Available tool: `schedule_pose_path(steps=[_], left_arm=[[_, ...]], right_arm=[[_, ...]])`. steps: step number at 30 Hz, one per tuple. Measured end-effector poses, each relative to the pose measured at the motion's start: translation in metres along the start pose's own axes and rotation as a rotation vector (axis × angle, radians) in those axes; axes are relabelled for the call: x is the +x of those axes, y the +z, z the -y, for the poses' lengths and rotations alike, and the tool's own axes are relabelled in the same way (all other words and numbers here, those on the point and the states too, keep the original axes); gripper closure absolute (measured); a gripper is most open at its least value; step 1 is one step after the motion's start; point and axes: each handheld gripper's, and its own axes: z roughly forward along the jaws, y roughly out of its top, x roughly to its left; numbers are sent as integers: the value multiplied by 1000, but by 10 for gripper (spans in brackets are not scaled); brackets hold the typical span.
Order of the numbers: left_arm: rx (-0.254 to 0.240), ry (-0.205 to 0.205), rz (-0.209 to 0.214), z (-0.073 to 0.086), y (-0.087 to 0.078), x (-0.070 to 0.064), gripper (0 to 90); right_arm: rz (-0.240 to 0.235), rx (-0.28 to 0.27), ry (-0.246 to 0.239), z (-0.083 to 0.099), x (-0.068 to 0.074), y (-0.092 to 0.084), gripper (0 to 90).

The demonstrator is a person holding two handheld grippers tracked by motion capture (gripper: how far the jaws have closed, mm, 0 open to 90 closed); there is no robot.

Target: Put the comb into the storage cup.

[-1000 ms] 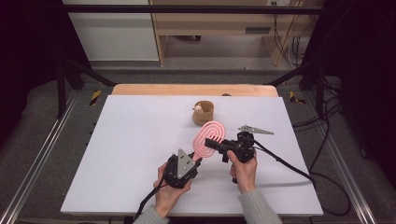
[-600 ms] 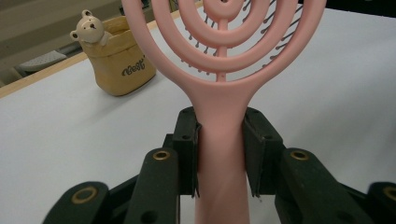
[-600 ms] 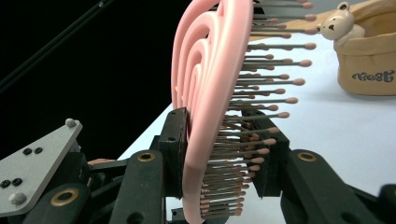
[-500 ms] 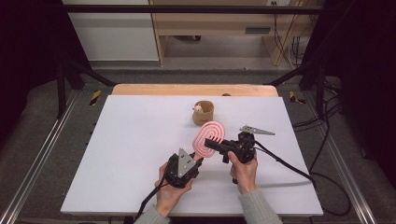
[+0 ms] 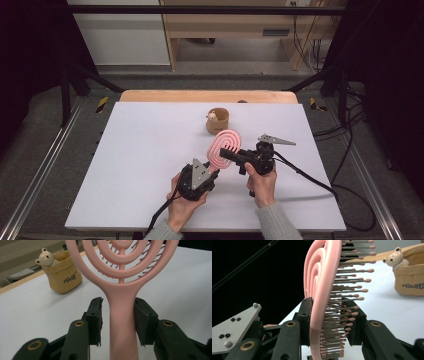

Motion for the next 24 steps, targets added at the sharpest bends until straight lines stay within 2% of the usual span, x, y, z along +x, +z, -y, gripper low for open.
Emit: schedule_pose_path(steps=[8,14,19,22,24], left_arm=[[-8,-7,15,-2,-2,2,497],[-15,-12,52,-7,-5,8,398],[-34,-43,122,-13,-9,16,336],[-22,-68,167,-17,-11,23,284],[-16,-67,182,-18,-12,27,253]], right_arm=[[32,-10,-23,-2,0,-3,638],[48,-15,-30,-3,1,-5,640],[60,-26,-42,-5,1,-8,642],[66,-36,-48,-7,2,-11,642],[71,-38,-57,-9,2,-13,643]])
